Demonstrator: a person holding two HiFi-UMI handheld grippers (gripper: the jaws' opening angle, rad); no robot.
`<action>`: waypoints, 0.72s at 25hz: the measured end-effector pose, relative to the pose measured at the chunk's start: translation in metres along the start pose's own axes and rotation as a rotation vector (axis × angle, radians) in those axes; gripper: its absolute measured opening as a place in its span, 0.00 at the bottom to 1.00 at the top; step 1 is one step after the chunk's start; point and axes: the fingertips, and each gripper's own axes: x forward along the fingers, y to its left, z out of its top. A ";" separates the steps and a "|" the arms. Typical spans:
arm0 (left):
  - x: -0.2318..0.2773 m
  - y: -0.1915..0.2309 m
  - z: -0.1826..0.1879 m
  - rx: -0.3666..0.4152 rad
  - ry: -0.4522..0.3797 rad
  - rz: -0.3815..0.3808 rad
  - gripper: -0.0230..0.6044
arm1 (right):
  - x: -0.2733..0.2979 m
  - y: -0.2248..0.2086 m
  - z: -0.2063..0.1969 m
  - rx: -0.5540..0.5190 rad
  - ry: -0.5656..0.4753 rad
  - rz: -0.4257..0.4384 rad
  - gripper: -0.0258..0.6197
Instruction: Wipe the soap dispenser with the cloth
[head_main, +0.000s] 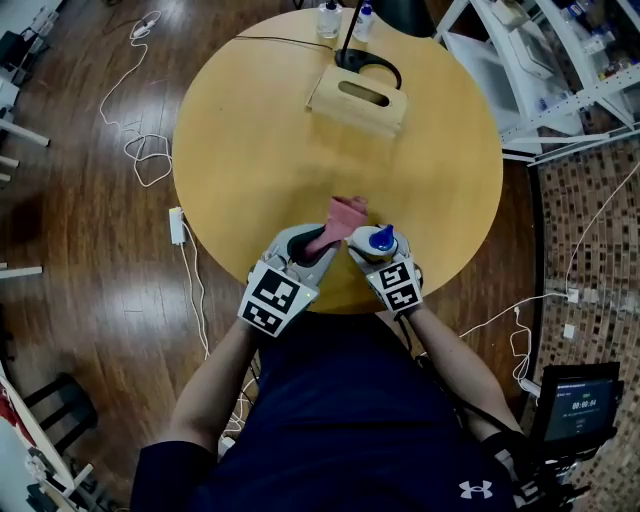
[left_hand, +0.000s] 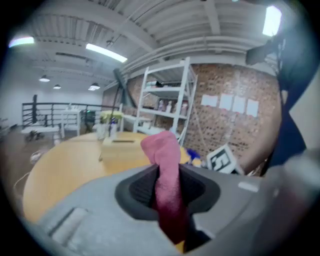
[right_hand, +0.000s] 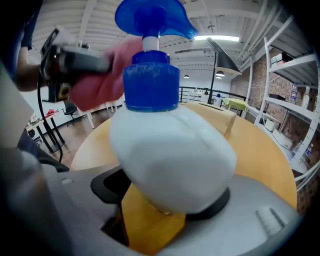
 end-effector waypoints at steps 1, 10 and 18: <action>0.000 -0.018 0.028 0.067 -0.031 -0.069 0.19 | 0.000 0.002 0.004 -0.001 -0.004 0.005 0.54; 0.056 -0.080 0.017 0.480 0.252 -0.247 0.19 | 0.002 0.010 0.004 -0.077 0.035 -0.006 0.52; 0.048 -0.039 0.035 0.345 0.263 -0.153 0.18 | 0.004 0.009 0.008 -0.093 0.028 -0.014 0.51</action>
